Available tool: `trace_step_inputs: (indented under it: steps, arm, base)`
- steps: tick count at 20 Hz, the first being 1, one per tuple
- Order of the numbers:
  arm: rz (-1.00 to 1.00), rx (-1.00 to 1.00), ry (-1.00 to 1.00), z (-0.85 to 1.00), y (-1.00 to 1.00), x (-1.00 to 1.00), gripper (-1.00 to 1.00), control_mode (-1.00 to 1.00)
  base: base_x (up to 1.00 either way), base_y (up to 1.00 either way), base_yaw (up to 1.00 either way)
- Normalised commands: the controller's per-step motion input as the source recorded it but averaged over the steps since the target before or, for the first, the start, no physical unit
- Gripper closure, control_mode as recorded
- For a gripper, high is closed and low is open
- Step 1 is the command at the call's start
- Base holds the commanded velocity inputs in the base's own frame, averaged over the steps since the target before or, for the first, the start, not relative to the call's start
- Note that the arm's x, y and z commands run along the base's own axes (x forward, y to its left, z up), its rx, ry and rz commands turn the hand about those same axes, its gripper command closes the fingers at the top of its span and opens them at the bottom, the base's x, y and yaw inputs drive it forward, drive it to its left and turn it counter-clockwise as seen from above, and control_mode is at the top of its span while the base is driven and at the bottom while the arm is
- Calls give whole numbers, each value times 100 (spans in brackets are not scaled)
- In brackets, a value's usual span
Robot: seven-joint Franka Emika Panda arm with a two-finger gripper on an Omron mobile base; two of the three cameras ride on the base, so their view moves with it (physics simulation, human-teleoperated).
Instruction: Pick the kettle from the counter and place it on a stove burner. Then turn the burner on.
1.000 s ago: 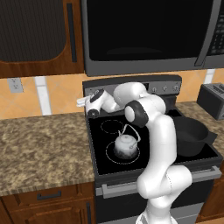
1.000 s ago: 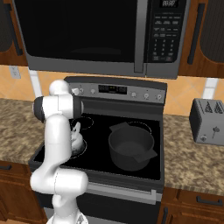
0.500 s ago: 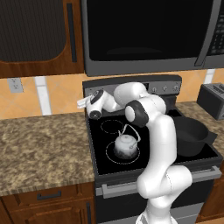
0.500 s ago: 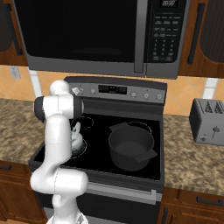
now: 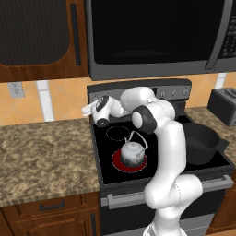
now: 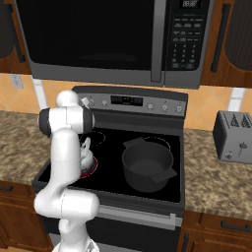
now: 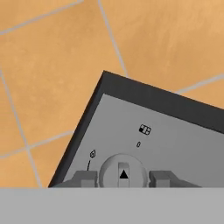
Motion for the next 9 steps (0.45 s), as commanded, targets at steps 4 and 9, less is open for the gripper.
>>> trace_step_inputs:
  steps: [4, 9]
  arm:
    - [13, -6, 0, -24, -17, 8, 100, -100]
    - [12, -7, 0, -21, -14, 7, 100, -100]
  base:
    - [0, 0, 0]
    - [0, 0, 0]
